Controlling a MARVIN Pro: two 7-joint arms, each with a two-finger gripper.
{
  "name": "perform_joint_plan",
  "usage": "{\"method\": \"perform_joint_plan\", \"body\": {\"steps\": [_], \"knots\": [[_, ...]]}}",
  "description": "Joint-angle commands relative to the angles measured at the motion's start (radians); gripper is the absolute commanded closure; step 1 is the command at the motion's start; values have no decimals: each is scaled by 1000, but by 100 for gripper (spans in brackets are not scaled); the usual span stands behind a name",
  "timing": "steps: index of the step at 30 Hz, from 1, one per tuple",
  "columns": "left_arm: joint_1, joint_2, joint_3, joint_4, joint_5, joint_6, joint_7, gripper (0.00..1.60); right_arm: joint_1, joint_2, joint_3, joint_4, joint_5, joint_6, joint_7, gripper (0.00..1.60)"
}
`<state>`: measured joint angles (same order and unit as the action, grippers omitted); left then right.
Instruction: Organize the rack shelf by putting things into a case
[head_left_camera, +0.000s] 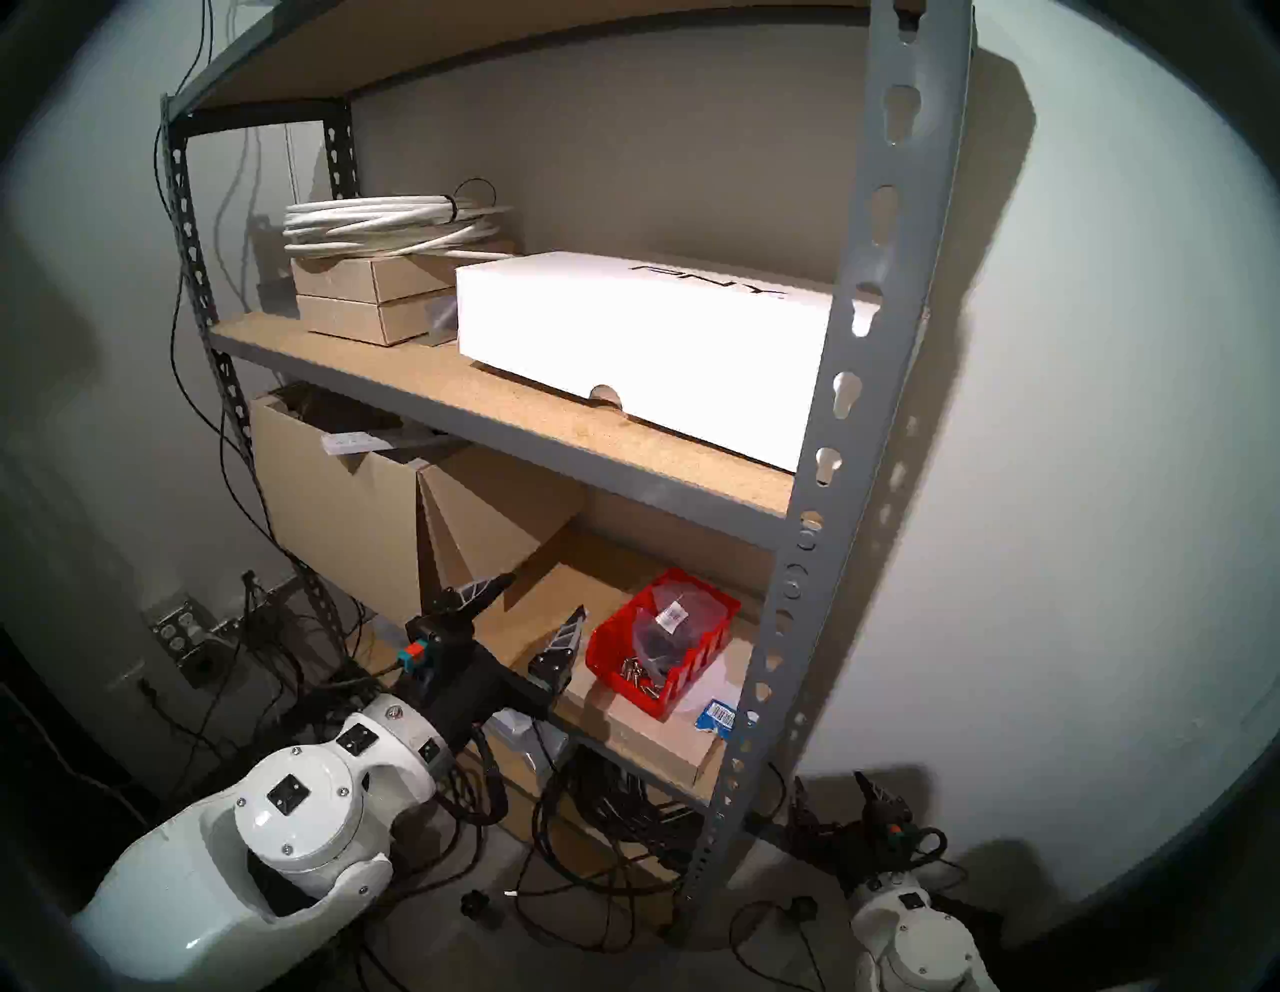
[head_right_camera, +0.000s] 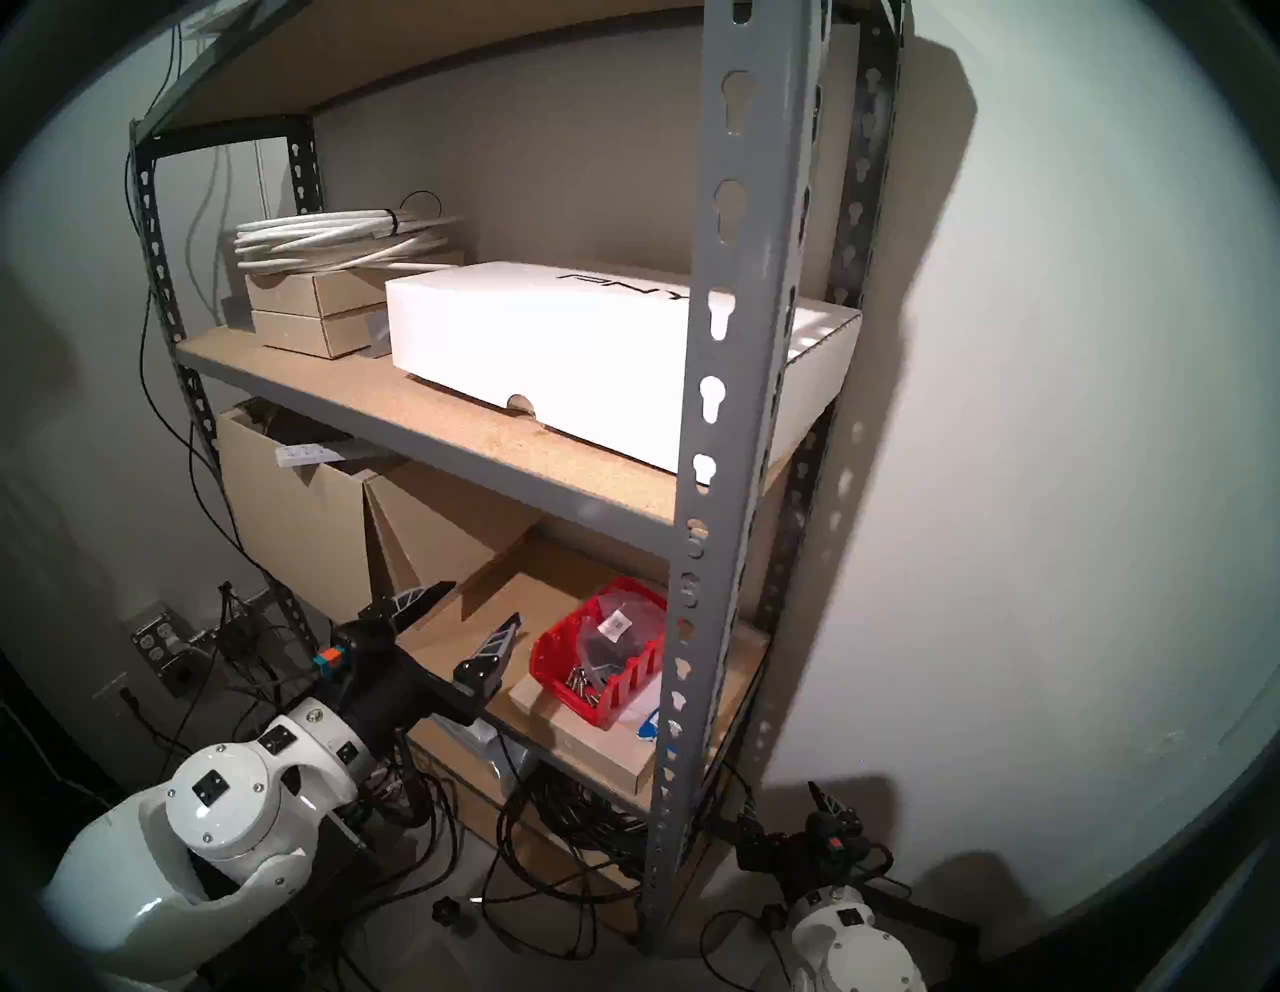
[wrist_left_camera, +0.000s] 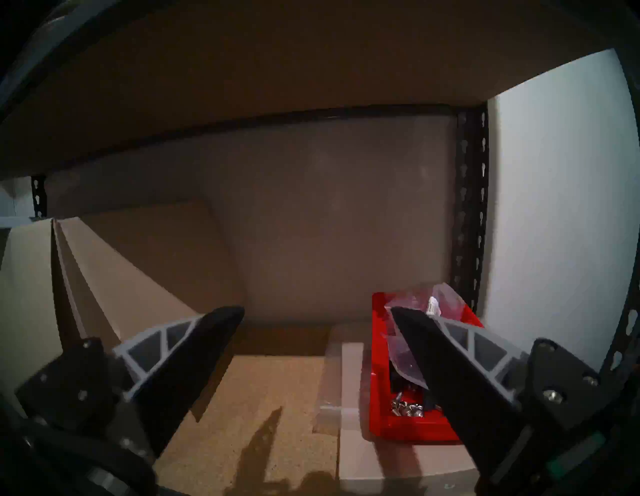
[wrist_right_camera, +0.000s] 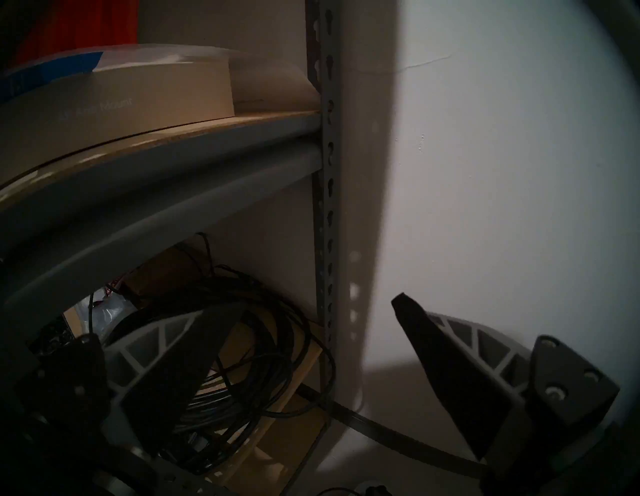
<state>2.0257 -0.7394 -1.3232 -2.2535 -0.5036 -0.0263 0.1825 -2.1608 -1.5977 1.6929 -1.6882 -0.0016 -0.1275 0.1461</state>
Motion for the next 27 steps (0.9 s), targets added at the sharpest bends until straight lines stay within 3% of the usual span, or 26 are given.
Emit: {"method": "perform_joint_plan", "body": {"steps": [1, 27], "knots": [[5, -5, -10, -8, 20, -17, 20, 0, 0, 0, 0, -18, 0, -1, 0, 0], [4, -3, -7, -8, 22, -20, 27, 0, 0, 0, 0, -18, 0, -1, 0, 0]]}}
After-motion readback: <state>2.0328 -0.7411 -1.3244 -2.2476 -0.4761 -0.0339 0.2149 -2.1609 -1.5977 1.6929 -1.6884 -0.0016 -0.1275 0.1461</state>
